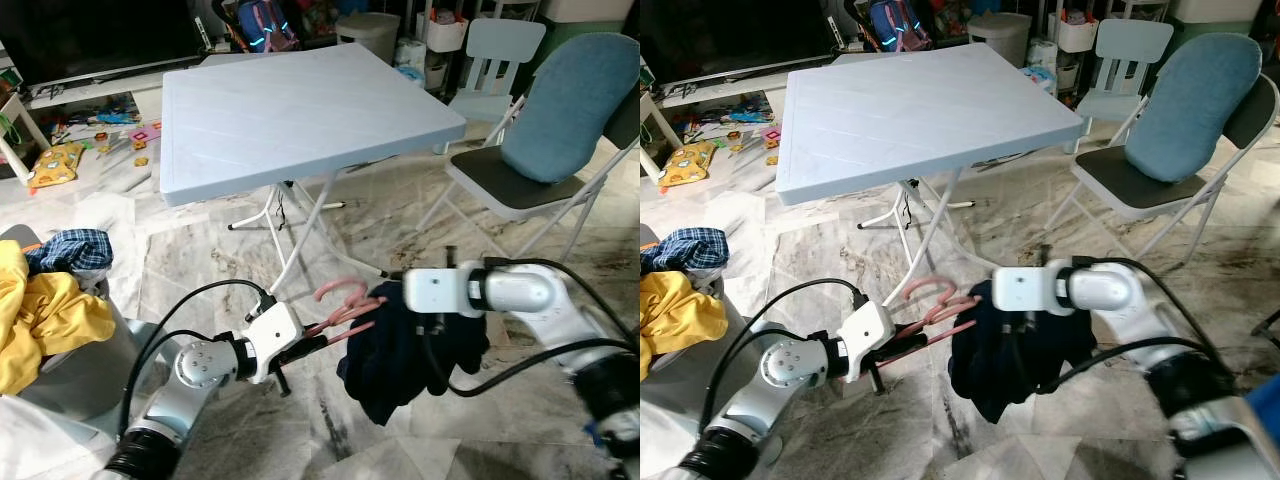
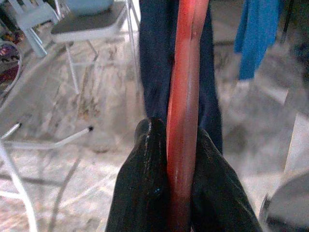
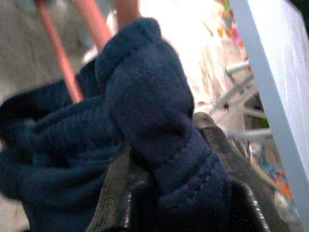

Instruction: Hang hanger

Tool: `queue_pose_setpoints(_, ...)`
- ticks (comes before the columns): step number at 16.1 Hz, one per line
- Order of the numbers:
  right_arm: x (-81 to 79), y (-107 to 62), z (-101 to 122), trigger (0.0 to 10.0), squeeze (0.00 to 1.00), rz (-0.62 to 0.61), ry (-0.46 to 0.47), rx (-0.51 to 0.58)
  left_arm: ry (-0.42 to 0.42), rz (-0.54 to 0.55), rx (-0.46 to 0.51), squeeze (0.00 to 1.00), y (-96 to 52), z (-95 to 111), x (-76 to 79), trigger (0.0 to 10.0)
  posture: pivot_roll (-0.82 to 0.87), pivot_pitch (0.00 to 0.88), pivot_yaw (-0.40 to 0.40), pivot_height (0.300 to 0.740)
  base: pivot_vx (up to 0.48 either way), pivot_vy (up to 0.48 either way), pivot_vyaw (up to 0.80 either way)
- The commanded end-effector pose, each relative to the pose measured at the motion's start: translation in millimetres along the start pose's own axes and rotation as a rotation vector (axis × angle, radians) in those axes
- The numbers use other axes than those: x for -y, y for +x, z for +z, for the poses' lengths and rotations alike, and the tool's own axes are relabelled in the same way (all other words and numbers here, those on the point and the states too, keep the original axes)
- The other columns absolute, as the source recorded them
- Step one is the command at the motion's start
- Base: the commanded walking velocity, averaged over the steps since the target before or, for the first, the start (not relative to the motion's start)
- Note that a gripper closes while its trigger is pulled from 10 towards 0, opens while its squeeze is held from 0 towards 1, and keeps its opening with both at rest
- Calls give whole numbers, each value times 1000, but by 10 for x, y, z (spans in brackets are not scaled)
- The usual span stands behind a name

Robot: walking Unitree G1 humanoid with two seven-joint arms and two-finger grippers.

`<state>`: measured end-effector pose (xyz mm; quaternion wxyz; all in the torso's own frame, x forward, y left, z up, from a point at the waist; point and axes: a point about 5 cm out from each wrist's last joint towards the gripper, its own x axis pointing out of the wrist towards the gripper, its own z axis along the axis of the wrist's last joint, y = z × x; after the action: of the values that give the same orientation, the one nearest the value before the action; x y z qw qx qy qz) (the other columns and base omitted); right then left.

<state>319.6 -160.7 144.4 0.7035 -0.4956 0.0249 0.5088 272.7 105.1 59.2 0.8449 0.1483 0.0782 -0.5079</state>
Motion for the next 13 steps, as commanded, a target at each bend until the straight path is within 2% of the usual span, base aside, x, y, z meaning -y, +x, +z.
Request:
queue_pose_setpoints(1, 82, 8, 108, 10000, 1000, -15, -44, 45, -23, 32, 24, 0, -23, 29, -36, 0, -217, 0, 26, 740, 0, 0, 0)
queue_pose_setpoints(3, 80, -43, -22, 10000, 1000, -13, -50, -29, -135, 72, 61, 0, -70, 3, -55, 0, -221, 0, 29, 740, 0, 0, 0)
queue_pose_setpoints(5, 78, -55, -56, 10000, 1000, -15, -36, -39, -154, 92, 60, 0, -99, -21, -73, 0, -221, 0, 30, 740, 0, 0, 0)
queue_pose_setpoints(9, 85, 18, -83, 10000, 1000, -82, -37, -62, -240, 124, 105, 0, -78, 18, -103, 0, -216, 0, 27, 740, 0, 0, 0)
queue_pose_setpoints(13, 104, 36, -97, 10000, 1000, -94, -53, -72, -238, 109, 97, 0, -53, 18, -70, 0, -219, 0, 30, 740, 0, 0, 0)
